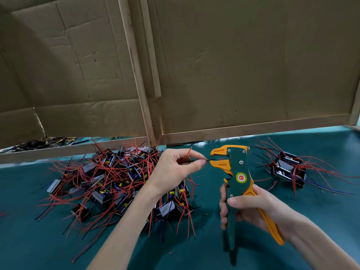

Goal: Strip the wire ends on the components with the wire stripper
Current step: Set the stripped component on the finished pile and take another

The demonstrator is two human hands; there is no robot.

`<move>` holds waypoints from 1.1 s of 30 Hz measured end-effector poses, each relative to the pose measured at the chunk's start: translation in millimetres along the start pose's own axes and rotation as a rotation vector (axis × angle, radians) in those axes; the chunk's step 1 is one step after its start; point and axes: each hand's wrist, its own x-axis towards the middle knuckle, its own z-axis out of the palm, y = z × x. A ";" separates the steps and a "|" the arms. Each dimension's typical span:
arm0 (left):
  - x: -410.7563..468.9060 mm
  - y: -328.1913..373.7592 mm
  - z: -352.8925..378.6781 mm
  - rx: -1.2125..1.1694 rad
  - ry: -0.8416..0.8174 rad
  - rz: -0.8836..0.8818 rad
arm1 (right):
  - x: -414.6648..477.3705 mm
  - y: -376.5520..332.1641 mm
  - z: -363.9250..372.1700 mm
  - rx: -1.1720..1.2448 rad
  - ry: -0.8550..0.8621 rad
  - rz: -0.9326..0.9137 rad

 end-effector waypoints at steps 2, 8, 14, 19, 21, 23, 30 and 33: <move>-0.1 -0.3 -2.4 -0.018 -0.022 -0.021 | -1.3 0.0 2.5 -0.010 -0.007 -0.010; -0.3 2.6 -9.9 -0.019 -0.097 -0.037 | -4.5 -3.6 14.8 -0.081 0.072 0.002; -3.1 9.5 -18.0 -0.036 -0.140 -0.026 | -4.1 1.9 33.1 -0.129 0.221 -0.029; 1.9 5.3 -8.9 -0.267 -0.150 -0.279 | 0.8 10.1 41.5 -0.110 0.442 -0.070; 1.5 2.4 -4.3 -0.338 -0.142 -0.271 | 1.3 5.0 41.4 0.026 0.351 -0.107; -0.5 1.2 -5.6 -0.227 -0.110 -0.197 | 1.8 -1.4 39.6 0.135 0.282 -0.149; -0.3 5.6 -9.2 0.071 -0.034 0.016 | -3.1 -12.4 23.4 0.044 0.241 -0.160; 0.3 5.4 -7.5 0.047 0.052 0.060 | -3.7 -9.6 24.1 0.008 0.202 -0.117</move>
